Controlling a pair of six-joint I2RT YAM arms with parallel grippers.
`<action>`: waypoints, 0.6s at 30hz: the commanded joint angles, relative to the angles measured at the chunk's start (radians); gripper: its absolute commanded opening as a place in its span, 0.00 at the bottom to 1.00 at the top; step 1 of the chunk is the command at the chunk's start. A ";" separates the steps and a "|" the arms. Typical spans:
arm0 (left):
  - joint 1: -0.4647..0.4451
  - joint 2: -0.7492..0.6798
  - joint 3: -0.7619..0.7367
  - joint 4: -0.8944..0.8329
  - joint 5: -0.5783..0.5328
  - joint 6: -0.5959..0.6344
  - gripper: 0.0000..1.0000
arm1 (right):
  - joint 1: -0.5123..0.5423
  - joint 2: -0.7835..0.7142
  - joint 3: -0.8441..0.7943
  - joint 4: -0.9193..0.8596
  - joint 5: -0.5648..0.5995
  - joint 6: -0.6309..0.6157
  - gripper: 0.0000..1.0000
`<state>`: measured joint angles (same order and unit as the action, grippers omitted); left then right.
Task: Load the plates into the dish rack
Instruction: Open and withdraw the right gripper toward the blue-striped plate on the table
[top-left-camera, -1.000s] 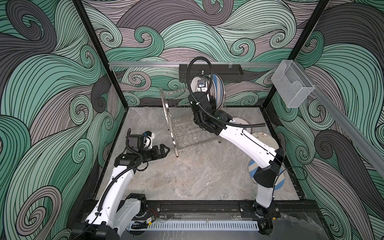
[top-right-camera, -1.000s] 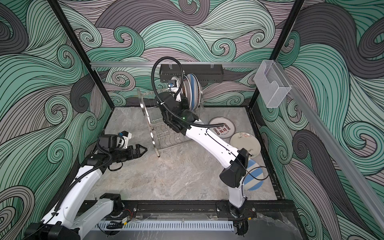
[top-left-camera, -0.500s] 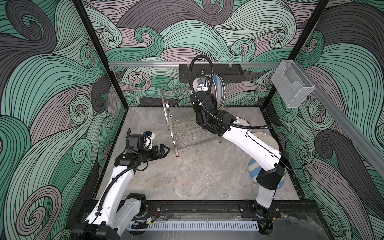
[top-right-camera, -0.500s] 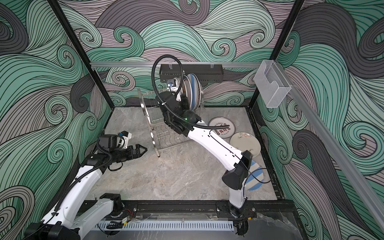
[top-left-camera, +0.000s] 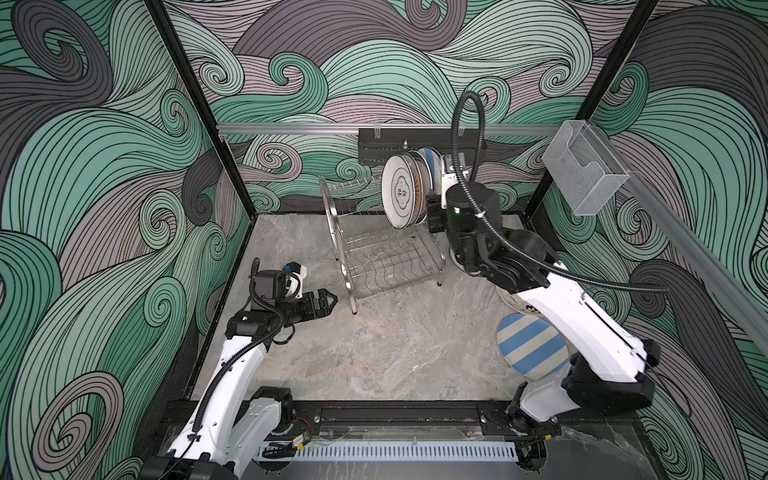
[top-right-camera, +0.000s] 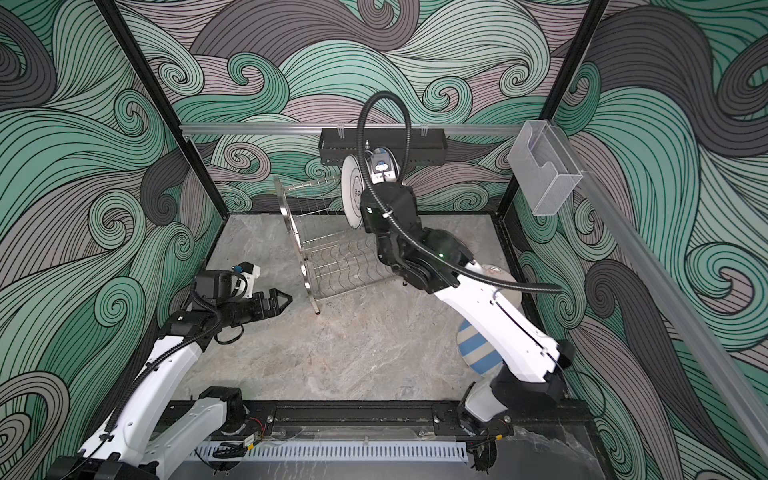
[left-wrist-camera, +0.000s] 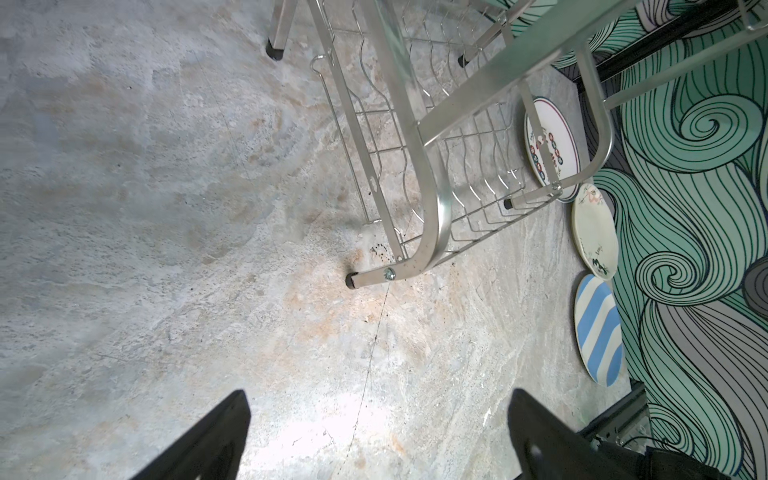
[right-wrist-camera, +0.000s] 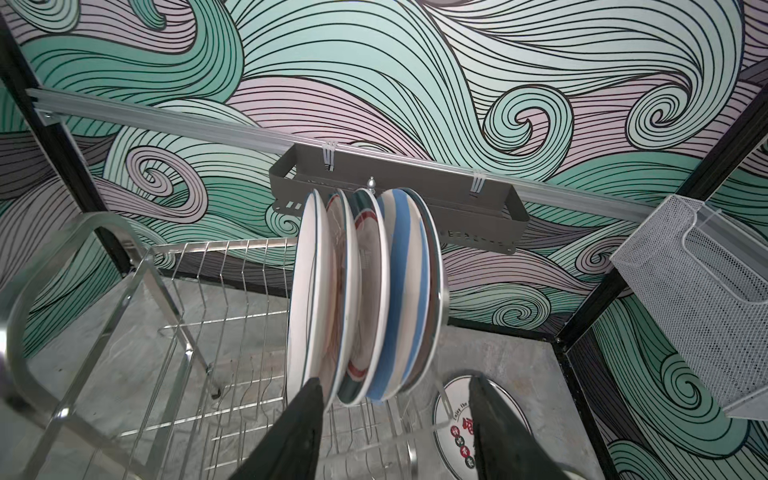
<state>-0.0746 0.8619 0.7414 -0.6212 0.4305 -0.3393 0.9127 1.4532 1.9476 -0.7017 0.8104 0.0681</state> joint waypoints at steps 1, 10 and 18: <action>-0.005 -0.027 0.024 -0.018 -0.010 0.022 0.99 | -0.011 -0.133 -0.124 -0.129 -0.054 0.059 0.56; -0.005 -0.061 0.028 -0.020 0.059 0.031 0.99 | -0.127 -0.452 -0.498 -0.321 -0.286 0.263 0.56; -0.006 -0.156 -0.012 -0.003 0.071 -0.076 0.99 | -0.216 -0.566 -0.714 -0.315 -0.369 0.246 0.58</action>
<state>-0.0750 0.7387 0.7361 -0.6201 0.4831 -0.3618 0.7162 0.8982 1.2644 -1.0115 0.4850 0.2974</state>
